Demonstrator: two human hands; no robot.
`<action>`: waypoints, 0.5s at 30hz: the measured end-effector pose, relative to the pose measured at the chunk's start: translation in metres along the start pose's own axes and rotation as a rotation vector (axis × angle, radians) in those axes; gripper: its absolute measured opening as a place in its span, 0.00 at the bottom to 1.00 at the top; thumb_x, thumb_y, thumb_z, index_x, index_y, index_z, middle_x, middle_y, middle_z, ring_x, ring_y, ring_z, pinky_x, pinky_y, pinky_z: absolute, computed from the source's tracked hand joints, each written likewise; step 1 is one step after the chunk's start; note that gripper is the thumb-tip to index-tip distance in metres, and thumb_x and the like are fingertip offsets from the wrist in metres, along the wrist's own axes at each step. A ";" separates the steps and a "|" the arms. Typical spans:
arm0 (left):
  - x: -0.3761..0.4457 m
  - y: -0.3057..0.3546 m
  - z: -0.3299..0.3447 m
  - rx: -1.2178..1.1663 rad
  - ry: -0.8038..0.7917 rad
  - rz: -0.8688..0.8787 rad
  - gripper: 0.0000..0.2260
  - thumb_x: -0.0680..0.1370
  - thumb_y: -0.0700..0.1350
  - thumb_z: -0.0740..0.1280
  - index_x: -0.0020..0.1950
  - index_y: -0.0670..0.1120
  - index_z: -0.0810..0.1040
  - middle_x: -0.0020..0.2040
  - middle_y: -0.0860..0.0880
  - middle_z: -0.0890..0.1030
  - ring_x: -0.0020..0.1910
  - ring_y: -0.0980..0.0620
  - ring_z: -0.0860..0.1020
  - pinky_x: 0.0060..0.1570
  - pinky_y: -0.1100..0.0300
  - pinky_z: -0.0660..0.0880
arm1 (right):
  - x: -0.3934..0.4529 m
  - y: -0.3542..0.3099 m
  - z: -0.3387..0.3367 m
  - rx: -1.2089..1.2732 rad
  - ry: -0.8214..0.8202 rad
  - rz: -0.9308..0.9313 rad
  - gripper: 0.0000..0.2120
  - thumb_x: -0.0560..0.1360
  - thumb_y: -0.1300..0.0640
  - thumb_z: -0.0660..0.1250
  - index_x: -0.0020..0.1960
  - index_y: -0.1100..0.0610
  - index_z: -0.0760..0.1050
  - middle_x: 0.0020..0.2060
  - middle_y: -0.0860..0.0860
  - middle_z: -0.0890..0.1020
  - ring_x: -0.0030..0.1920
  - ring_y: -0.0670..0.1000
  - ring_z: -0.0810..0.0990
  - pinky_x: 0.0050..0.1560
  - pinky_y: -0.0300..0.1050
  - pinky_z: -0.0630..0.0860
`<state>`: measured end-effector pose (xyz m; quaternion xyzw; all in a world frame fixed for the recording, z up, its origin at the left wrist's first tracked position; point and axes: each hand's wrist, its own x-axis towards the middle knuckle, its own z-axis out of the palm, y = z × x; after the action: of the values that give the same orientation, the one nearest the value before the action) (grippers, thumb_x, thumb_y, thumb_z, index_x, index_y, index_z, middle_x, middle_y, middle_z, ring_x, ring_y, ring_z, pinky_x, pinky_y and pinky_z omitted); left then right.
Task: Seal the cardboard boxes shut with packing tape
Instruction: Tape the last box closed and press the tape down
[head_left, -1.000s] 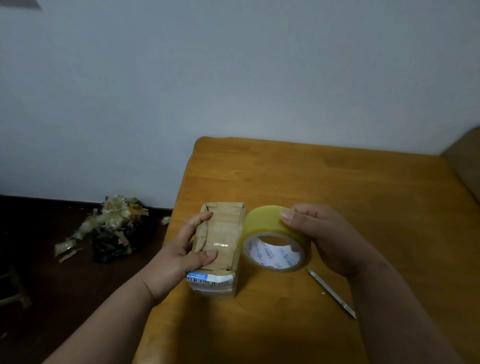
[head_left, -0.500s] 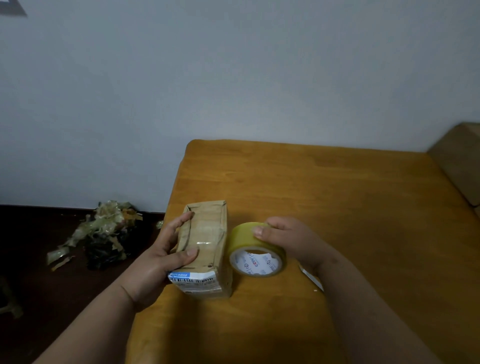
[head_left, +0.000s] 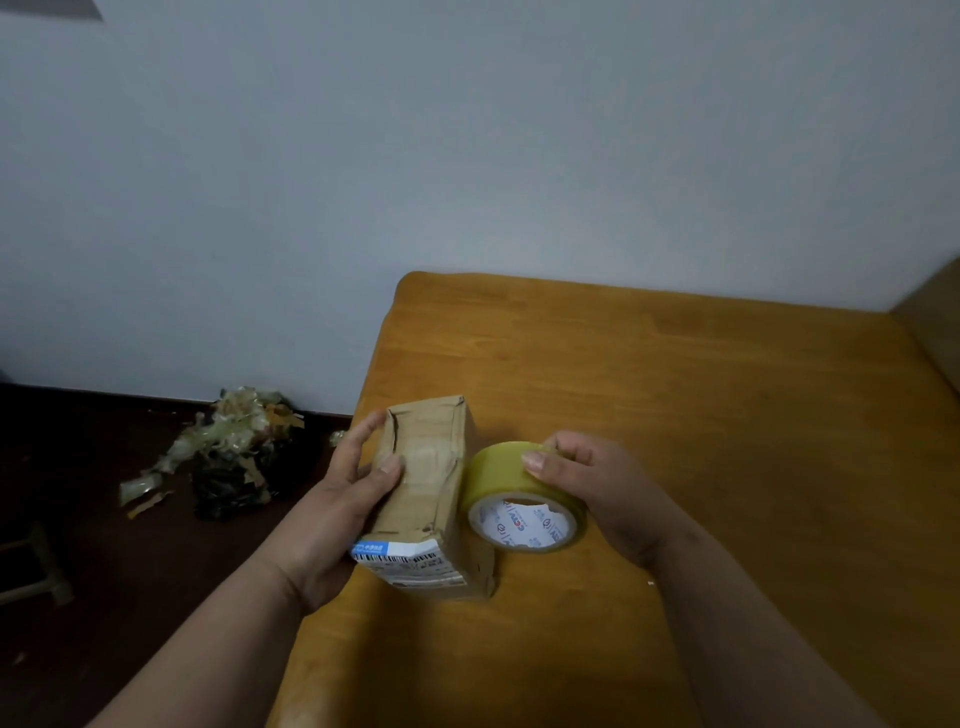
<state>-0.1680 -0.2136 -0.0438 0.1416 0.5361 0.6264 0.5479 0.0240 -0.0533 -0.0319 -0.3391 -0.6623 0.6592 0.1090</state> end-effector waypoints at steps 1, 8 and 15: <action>0.000 -0.001 -0.001 -0.015 0.005 0.000 0.32 0.73 0.46 0.67 0.73 0.68 0.62 0.61 0.52 0.77 0.53 0.46 0.83 0.48 0.52 0.81 | 0.000 0.000 0.001 0.034 -0.002 -0.008 0.19 0.63 0.39 0.73 0.38 0.55 0.77 0.32 0.54 0.78 0.34 0.51 0.75 0.37 0.46 0.70; 0.003 -0.014 -0.008 -0.153 -0.003 -0.125 0.22 0.77 0.46 0.62 0.72 0.54 0.71 0.61 0.43 0.82 0.56 0.42 0.82 0.52 0.48 0.80 | 0.002 -0.014 -0.001 0.174 -0.016 -0.055 0.15 0.64 0.43 0.74 0.35 0.54 0.76 0.30 0.53 0.77 0.31 0.49 0.74 0.32 0.40 0.70; 0.008 -0.050 -0.010 0.316 0.161 -0.251 0.25 0.83 0.44 0.62 0.77 0.59 0.59 0.70 0.50 0.74 0.68 0.46 0.72 0.68 0.42 0.67 | 0.008 -0.011 0.007 -0.085 -0.142 0.094 0.14 0.65 0.54 0.70 0.50 0.54 0.79 0.48 0.57 0.82 0.45 0.58 0.81 0.45 0.57 0.78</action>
<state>-0.1520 -0.2207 -0.0925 0.1077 0.6831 0.4707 0.5479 0.0103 -0.0529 -0.0248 -0.3266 -0.6789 0.6574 0.0162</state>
